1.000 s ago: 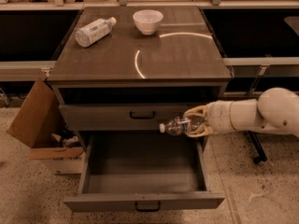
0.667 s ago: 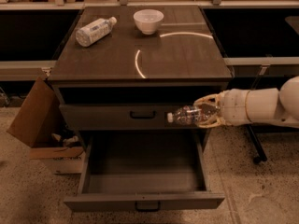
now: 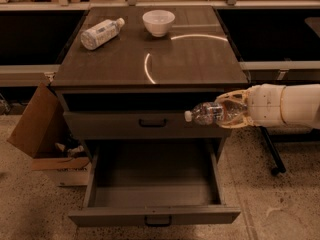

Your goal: Pick water bottle from middle drawer and place on counter

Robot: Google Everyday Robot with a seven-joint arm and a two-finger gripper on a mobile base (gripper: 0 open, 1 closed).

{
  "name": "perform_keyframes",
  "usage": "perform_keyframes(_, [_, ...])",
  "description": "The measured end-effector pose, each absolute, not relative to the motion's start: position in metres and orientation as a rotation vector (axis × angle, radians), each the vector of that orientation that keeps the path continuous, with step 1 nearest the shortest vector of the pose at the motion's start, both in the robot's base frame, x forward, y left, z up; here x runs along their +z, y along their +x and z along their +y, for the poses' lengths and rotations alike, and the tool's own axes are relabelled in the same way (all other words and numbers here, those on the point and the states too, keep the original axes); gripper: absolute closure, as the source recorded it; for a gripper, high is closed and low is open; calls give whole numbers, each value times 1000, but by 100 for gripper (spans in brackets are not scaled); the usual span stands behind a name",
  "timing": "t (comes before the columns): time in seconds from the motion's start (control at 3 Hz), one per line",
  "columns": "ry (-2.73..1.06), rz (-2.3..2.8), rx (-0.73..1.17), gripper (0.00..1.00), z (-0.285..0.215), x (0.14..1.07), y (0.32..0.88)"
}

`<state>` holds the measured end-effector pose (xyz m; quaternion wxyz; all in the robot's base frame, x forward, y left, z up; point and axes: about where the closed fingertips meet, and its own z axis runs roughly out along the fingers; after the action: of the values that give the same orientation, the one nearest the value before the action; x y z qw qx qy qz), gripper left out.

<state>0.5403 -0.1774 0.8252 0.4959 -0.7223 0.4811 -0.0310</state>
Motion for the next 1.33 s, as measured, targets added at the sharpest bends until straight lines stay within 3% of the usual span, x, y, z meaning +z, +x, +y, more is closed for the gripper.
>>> perform_keyframes(0.33, [-1711,1174,-55,100,-175,837,550])
perform_keyframes(1.33, [-1651,1311,48,100,-159,913,647])
